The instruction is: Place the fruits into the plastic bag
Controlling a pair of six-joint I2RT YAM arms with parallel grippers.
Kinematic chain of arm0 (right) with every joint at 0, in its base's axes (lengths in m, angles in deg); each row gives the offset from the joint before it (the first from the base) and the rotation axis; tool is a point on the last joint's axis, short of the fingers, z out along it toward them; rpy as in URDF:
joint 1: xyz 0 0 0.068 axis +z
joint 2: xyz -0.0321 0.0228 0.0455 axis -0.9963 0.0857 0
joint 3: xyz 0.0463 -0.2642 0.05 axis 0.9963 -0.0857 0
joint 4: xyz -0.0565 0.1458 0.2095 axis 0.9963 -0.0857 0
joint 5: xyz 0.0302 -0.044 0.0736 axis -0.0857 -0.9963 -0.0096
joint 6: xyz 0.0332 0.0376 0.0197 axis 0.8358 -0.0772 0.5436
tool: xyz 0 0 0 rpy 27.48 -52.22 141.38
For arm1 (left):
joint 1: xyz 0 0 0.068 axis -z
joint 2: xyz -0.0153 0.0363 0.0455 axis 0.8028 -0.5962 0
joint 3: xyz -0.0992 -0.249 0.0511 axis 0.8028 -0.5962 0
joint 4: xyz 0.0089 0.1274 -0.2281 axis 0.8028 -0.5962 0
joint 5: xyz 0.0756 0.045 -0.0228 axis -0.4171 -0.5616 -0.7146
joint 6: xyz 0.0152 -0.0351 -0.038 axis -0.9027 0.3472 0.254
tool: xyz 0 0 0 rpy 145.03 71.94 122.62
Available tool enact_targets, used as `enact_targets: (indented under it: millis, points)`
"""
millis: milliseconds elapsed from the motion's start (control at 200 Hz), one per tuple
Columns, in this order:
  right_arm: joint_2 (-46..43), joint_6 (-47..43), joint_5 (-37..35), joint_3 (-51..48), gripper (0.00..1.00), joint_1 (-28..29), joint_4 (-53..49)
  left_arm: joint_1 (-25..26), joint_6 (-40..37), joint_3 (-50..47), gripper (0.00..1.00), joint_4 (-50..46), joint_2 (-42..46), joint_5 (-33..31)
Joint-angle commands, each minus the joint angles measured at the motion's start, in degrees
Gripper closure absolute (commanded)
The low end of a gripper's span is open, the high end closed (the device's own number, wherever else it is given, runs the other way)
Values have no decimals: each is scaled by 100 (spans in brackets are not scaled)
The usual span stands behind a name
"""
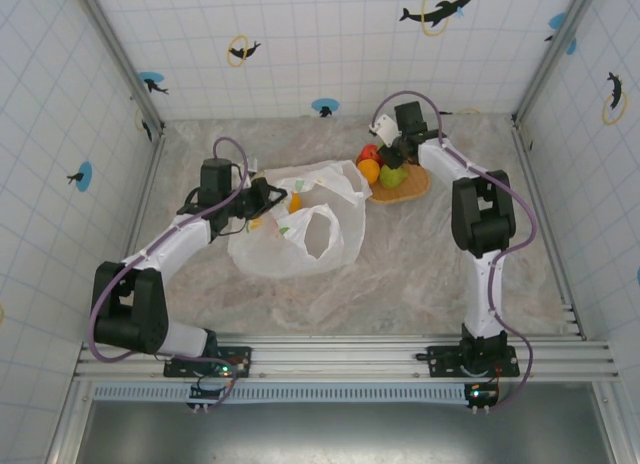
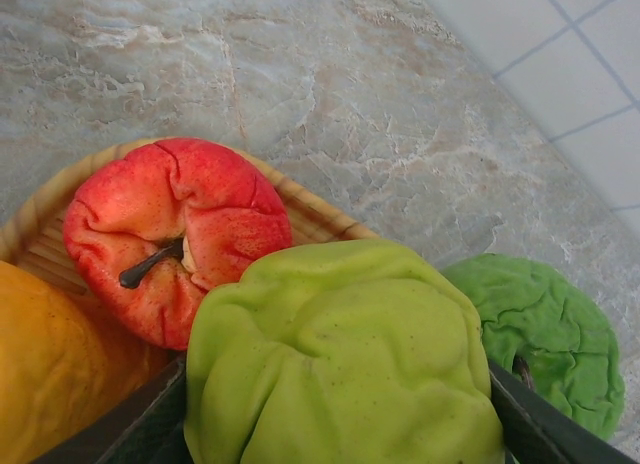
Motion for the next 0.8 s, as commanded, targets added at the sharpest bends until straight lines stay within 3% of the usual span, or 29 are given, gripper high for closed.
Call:
enact_targets:
  millis: [0, 190, 425, 796]
  points:
    - [-274, 39, 78, 243, 49, 49, -145, -67, 92, -64, 100, 83, -66, 131]
    - [-837, 242, 129, -139, 50, 53, -53, -64, 166, -110, 100, 162, -53, 210]
    - [-2104, 904, 287, -1462, 51, 43, 489, -65, 297, -173, 100, 305, -61, 374]
    - [-5649, 3206, 683, -5602, 53, 573, 1661, -53, 440, -269, 100, 522, -9, 473]
